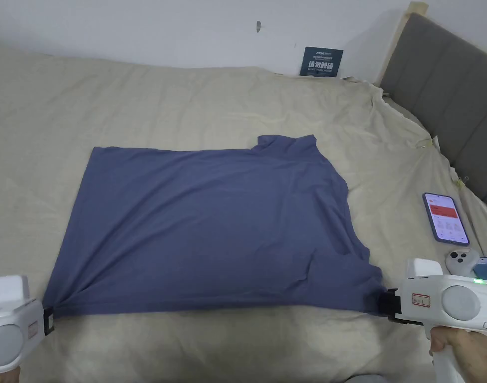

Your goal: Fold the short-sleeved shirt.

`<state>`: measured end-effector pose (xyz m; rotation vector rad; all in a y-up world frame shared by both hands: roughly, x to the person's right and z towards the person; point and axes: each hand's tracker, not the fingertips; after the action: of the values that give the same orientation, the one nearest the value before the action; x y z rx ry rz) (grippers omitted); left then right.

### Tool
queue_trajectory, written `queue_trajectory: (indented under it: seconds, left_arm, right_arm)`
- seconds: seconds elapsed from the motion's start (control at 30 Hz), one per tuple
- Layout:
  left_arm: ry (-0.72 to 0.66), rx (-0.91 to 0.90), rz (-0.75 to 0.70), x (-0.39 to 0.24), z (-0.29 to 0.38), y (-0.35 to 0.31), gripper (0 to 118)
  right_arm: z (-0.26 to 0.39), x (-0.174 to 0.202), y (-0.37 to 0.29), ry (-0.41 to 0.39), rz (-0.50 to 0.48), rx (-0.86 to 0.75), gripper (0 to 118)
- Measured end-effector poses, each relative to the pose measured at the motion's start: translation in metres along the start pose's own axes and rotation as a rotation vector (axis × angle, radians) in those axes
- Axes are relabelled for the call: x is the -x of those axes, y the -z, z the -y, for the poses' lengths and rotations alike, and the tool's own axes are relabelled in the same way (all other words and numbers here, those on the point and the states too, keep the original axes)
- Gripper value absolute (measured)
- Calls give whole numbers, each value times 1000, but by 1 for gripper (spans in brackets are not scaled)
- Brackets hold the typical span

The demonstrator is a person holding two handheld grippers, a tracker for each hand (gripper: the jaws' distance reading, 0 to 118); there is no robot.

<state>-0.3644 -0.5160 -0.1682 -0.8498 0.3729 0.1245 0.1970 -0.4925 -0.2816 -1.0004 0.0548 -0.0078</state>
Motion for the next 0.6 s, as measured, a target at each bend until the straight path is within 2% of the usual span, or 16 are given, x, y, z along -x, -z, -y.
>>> queue_trajectory:
  seconds: [0.13,0.27,0.3,0.33,0.37,0.4,0.43,0.47,0.6]
  left_arm:
    - [12,6,-6,-1,9,-1,0]
    - [51,22,-1,-2,4,0,1]
    - [52,25,-3,-2,2,-2,11]
    - [50,29,2,1,0,-4,25]
    - [32,38,-3,5,-3,-6,46]
    - [6,50,4,11,-7,-9,78]
    - [-22,66,61,19,-12,-13,100]
    - [-34,83,94,25,-17,-16,115]
    - [6,52,117,35,-44,-37,118]
  right_arm:
    - [13,-10,9,-3,1,23,2]
    - [26,-5,15,-19,7,37,2]
    - [27,-5,16,-20,8,31,5]
    - [29,-7,19,-23,1,23,14]
    - [29,-9,18,-28,2,20,36]
    - [27,-12,16,-31,2,23,77]
    - [26,-11,9,-39,9,26,99]
    - [27,-5,-4,-40,8,19,107]
    - [4,-19,-35,-28,15,-98,108]
